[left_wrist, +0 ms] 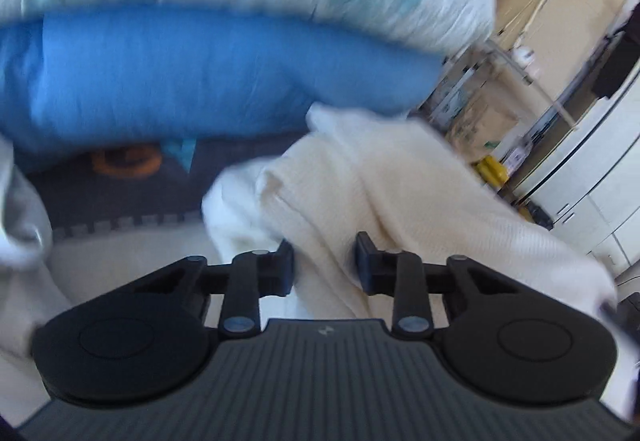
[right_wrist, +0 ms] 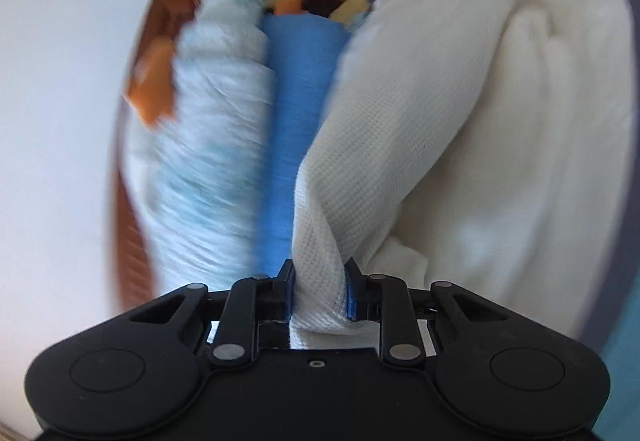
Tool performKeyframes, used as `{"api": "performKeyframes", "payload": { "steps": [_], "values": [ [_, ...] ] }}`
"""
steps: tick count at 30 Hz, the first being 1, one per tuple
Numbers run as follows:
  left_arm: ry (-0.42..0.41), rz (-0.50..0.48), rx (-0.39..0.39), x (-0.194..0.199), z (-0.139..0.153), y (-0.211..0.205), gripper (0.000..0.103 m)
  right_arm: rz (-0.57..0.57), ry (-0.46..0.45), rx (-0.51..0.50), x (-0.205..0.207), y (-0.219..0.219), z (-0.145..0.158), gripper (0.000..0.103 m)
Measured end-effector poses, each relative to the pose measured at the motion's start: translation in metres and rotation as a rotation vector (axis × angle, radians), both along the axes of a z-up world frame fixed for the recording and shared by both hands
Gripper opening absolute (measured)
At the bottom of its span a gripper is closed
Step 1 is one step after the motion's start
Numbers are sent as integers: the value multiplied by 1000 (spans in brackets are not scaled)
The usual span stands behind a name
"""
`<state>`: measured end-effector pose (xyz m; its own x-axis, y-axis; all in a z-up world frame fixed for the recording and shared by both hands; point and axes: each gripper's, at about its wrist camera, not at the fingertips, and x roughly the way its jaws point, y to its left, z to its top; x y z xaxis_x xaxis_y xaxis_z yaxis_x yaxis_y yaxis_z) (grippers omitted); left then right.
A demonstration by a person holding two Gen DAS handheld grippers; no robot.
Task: Fold clothes
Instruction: 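Carry the bundle with both grippers onto the stack of folded white clothes, then open both grippers to release the bundle onto the stack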
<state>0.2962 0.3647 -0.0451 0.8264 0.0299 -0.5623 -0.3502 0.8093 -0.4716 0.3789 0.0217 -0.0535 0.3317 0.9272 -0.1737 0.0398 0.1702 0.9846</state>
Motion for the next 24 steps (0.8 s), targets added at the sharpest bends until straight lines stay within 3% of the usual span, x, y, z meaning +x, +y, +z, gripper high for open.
{"api": "performKeyframes", "payload": {
  "steps": [1,3,5,8,12,13,15,18,19,20,22,24],
  "values": [
    [-26,6,10,-4,10,3,24,-5,15,56,4,0,6,28],
    [-102,45,-15,-17,21,15,23,5,2,68,5,3,13,28],
    [-122,51,-75,-23,19,25,28,13,88,21,-1,3,-10,37],
    [14,-4,-80,-13,-1,26,34,3,155,-129,-19,1,-48,44],
    [64,-45,-113,-8,-20,18,37,-25,95,-103,-42,2,-66,50],
    [70,-48,-111,-8,-20,16,40,-32,79,-96,-48,2,-71,56],
    [83,-56,-79,-7,-19,11,41,-12,-8,-203,-53,8,-60,57],
    [102,-68,-66,-8,-20,7,42,149,-329,-609,-62,50,-14,58],
    [102,-71,-74,-9,-21,7,42,195,-407,-704,-65,62,-2,58],
    [105,-72,-74,-10,-20,6,42,222,-439,-740,-67,71,4,43],
    [122,-66,-48,-14,-14,3,42,218,-372,-658,-59,71,10,33],
    [105,-65,10,-22,3,0,42,140,-222,-379,-49,50,6,31]
  ]
}}
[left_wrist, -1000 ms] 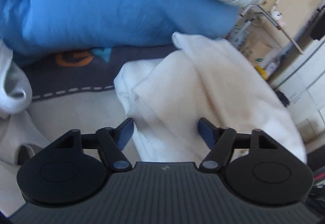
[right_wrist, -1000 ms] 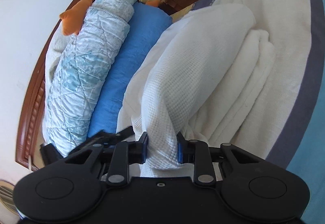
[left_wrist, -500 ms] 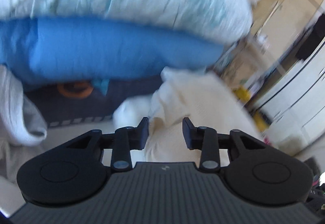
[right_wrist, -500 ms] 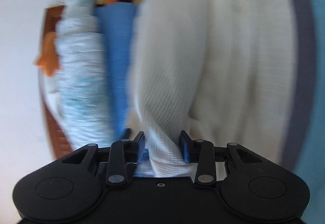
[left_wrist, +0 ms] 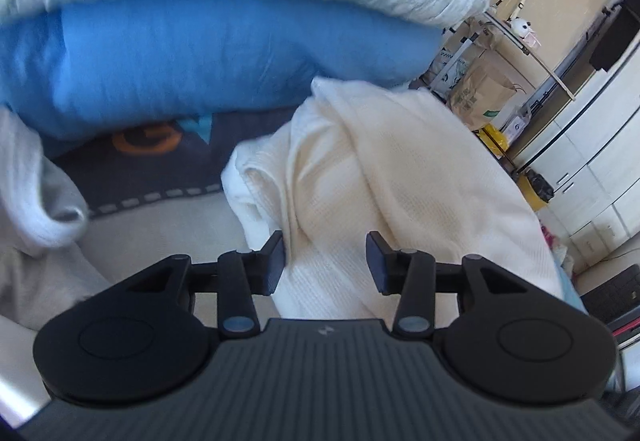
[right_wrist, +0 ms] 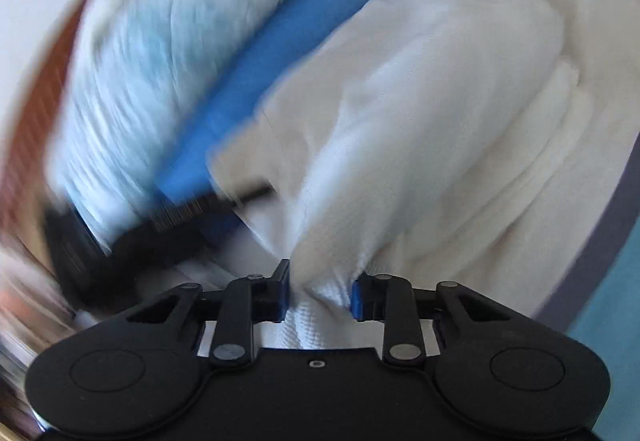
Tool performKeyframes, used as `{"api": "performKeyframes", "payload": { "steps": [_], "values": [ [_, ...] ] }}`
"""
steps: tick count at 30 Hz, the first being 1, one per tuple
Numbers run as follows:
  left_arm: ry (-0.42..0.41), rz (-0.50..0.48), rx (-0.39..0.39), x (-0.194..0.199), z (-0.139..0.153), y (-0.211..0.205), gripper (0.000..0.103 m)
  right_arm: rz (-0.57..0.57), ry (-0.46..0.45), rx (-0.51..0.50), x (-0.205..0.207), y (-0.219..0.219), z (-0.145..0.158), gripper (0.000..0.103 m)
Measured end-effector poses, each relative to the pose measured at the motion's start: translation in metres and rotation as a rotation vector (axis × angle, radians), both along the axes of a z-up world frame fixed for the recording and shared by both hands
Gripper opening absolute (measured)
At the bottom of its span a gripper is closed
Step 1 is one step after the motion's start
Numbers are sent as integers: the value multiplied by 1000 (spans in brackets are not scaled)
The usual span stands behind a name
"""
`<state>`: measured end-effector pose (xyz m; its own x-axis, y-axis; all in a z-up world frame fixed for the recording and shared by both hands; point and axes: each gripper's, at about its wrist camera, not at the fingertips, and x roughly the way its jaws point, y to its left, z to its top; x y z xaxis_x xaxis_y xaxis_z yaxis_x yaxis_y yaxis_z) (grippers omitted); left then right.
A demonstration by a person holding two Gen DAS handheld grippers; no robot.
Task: Fold clothes
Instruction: 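Open both grippers to release the bundle onto the stack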
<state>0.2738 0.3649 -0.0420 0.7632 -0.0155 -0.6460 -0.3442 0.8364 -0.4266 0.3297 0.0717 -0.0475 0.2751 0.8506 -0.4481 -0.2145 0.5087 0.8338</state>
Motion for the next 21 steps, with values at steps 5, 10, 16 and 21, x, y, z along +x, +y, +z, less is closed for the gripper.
{"api": "performKeyframes", "payload": {
  "steps": [5,10,16,21],
  "values": [
    [-123,-3,62,-26,43,1,44,-122,261,343,1,-34,-42,33],
    [-4,-66,120,-12,26,-16,44,-43,90,68,-18,-29,-51,39],
    [-46,-112,183,-9,21,-58,44,3,-153,-77,-17,-55,-16,62],
    [-173,-247,124,-8,35,-86,45,-200,-61,48,43,-110,-12,68]
  ]
}}
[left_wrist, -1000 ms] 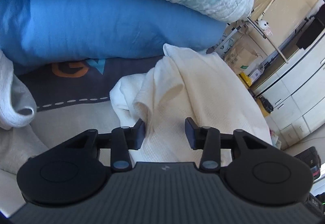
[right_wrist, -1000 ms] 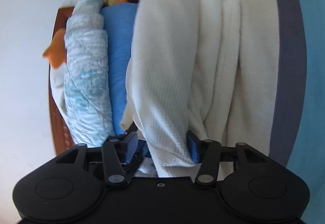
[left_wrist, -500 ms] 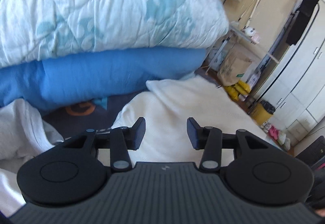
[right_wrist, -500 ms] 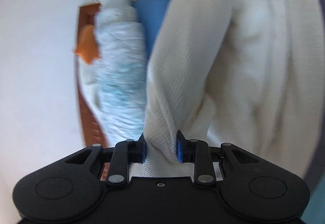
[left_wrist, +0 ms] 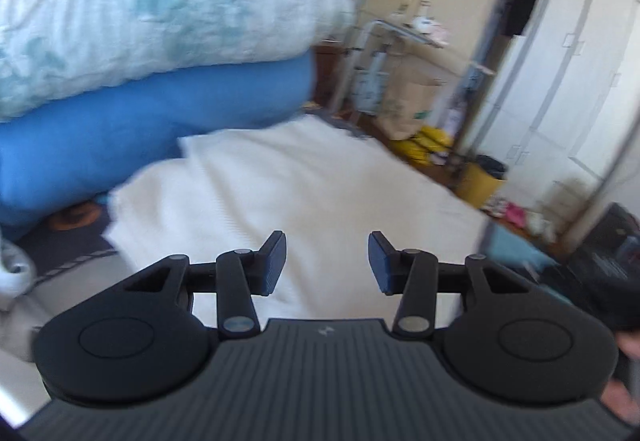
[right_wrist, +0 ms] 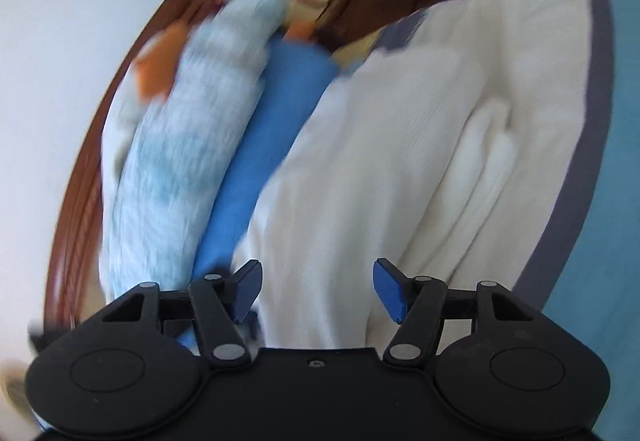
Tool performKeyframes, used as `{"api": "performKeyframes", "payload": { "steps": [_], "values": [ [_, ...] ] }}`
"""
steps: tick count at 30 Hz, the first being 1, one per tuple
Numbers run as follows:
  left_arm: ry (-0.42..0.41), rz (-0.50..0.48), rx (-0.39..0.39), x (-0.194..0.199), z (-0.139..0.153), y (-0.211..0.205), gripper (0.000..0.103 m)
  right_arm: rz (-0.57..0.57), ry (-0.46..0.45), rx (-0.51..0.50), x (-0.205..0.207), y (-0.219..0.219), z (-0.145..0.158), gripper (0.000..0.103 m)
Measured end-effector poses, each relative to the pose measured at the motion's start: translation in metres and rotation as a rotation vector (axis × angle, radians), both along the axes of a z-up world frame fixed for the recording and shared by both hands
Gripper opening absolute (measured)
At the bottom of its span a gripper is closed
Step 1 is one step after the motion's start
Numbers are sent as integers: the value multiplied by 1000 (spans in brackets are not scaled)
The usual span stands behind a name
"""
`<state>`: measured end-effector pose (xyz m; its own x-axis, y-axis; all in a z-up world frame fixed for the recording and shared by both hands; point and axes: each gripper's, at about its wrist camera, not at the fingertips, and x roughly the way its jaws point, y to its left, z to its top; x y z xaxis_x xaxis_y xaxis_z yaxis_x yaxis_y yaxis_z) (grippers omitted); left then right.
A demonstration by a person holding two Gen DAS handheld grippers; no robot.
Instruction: Fold clothes
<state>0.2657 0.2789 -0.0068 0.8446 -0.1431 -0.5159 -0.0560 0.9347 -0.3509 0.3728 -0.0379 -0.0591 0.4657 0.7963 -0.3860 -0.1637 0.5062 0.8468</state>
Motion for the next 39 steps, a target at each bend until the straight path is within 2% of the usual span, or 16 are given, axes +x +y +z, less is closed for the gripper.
{"api": "performKeyframes", "payload": {
  "steps": [2,5,6,9,12,13,14,16,20,24,26,27,28,32,34,39],
  "values": [
    [36,-88,-11,6,-8,-12,50,-50,68,42,33,-14,-8,71],
    [174,-136,75,20,-36,-29,56,-93,169,72,71,-8,-31,74],
    [191,-132,86,22,-44,-29,56,-111,173,39,79,-6,-36,75],
    [181,-140,13,23,-50,-14,56,-162,160,-78,97,2,-50,78],
    [186,-139,-31,24,-50,-6,56,-198,107,-98,103,2,-56,81],
    [186,-144,-18,23,-49,-9,56,-197,58,-135,104,5,-52,76],
    [187,-148,-5,22,-49,-12,56,-196,9,-173,106,8,-47,46],
    [190,-149,14,22,-47,-16,56,-169,-92,-247,107,15,-32,28],
    [190,-144,12,16,-37,-16,56,-209,-378,-289,75,13,6,23],
    [223,-144,78,14,-39,-24,56,-250,-202,-387,85,2,-27,26],
    [243,-149,108,15,-48,-31,56,-257,-164,-429,87,-1,-34,40],
    [246,-142,126,13,-49,-33,56,-271,-183,-465,80,-2,-29,46],
    [249,-135,141,11,-46,-36,56,-278,-193,-511,68,-5,-22,58],
    [249,-68,145,2,-24,-41,66,-299,-229,-664,20,-18,5,60],
    [226,2,101,-9,-9,-41,74,-284,-242,-607,-14,-34,20,60],
    [130,21,160,-40,37,-65,85,-276,-329,-580,-97,-58,48,65]
  ]
}}
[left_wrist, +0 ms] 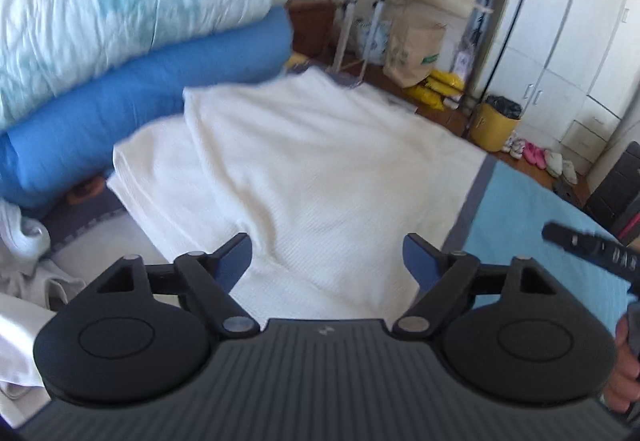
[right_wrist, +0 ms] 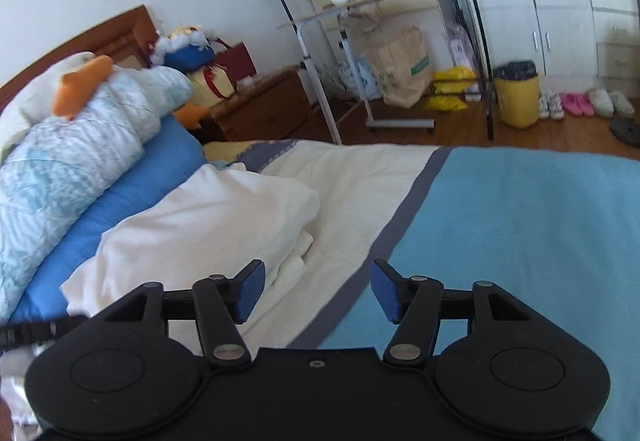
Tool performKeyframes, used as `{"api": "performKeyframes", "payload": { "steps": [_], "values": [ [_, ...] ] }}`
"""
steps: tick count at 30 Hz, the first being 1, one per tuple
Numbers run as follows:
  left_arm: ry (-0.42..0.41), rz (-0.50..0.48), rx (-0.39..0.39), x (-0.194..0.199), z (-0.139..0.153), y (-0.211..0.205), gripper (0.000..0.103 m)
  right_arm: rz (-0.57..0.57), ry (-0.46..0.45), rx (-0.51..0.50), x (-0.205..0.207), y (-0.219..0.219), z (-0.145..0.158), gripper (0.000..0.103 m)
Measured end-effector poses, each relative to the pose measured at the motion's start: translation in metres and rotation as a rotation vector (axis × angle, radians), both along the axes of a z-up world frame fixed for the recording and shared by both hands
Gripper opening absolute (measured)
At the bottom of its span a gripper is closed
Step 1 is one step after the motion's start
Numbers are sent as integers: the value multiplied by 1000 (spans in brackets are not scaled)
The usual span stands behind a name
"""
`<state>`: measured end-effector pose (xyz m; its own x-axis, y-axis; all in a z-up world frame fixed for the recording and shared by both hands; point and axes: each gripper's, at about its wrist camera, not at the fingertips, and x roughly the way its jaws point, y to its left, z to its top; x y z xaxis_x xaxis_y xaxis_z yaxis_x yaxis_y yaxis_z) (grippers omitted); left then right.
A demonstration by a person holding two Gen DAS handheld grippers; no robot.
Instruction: Fold clothes
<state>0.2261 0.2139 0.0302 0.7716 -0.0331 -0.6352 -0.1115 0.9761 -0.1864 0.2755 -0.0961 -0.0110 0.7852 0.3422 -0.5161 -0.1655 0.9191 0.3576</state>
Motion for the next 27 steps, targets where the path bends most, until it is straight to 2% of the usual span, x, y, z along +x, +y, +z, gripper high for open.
{"api": "performKeyframes", "payload": {
  "steps": [4,6,8,10,15,17,21,27],
  "values": [
    [-36,6,-12,-30,25,-17,94,65,-13,38,-43,-6,19,65],
    [-21,32,22,-47,29,-27,98,69,-11,25,-64,-4,33,66],
    [-9,23,59,-60,30,-39,99,35,-2,-8,-80,-2,47,67],
    [-9,9,80,-73,32,-50,100,37,1,7,-95,-3,57,71],
    [-11,8,147,-103,36,-75,103,69,9,-25,-128,0,64,71],
    [-29,39,150,-115,33,-82,103,111,0,-44,-143,2,63,71],
    [19,40,90,-126,22,-92,103,118,1,-95,-168,5,62,71],
    [-2,-31,130,-147,27,-119,103,85,-4,-129,-194,1,65,71]
  ]
}}
